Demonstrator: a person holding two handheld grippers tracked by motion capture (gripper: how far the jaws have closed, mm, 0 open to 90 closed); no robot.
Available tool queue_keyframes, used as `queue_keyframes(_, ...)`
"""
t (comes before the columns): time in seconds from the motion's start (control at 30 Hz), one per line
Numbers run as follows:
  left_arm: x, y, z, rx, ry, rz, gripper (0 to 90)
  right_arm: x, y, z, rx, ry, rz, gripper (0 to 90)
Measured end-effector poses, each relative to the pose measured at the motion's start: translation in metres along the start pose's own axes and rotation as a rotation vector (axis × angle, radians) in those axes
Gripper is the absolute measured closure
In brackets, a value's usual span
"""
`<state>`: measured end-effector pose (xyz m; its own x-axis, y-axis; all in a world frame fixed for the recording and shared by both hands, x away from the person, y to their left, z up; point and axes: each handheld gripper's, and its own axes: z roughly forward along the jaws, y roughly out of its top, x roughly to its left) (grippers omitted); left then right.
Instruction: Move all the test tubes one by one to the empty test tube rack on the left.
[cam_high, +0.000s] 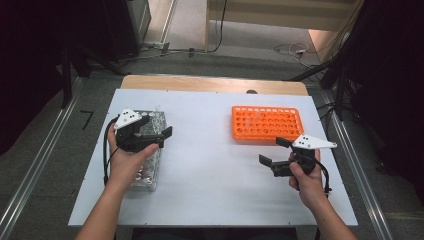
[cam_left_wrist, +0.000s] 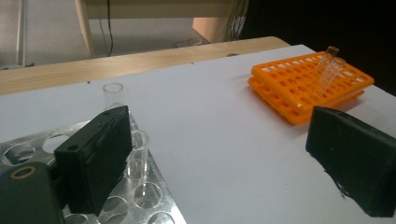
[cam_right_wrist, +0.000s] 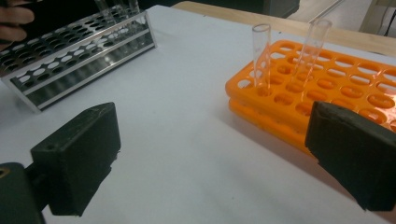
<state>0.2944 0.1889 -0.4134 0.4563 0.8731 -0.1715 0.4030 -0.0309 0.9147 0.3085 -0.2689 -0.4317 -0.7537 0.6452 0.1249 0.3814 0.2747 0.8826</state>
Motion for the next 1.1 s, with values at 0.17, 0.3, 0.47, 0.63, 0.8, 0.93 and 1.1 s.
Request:
queue_keyframes(0.17, -0.010, -0.004, -0.007, -0.029, -0.056, 0.019, 0.0, -0.007, 0.009, 0.013, 0.000, -0.003, 0.011, 6.4)
queue_keyframes(0.3, -0.018, -0.005, -0.013, -0.046, -0.076, 0.017, 0.0, -0.014, 0.012, 0.026, 0.015, -0.045, 0.011, 11.6)
queue_keyframes(0.47, -0.031, -0.006, -0.018, -0.052, -0.108, 0.029, 0.0, -0.025, 0.014, 0.041, 0.031, -0.117, 0.055, 21.4)
queue_keyframes(0.63, -0.038, -0.009, -0.019, -0.052, -0.130, 0.037, 0.0, -0.036, 0.017, 0.054, 0.030, -0.172, 0.098, 36.6)
queue_keyframes(0.8, -0.041, -0.011, -0.017, -0.044, -0.142, 0.039, 0.0, -0.042, 0.021, 0.067, 0.046, -0.218, 0.101, 48.5)
queue_keyframes(0.93, -0.041, -0.013, -0.016, -0.039, -0.148, 0.033, 0.0, -0.049, 0.024, 0.076, 0.054, -0.220, 0.121, 55.0)
queue_keyframes(1.1, -0.042, -0.015, -0.015, -0.035, -0.153, 0.034, 0.0, -0.054, 0.025, 0.087, 0.063, -0.222, 0.136, 59.4)
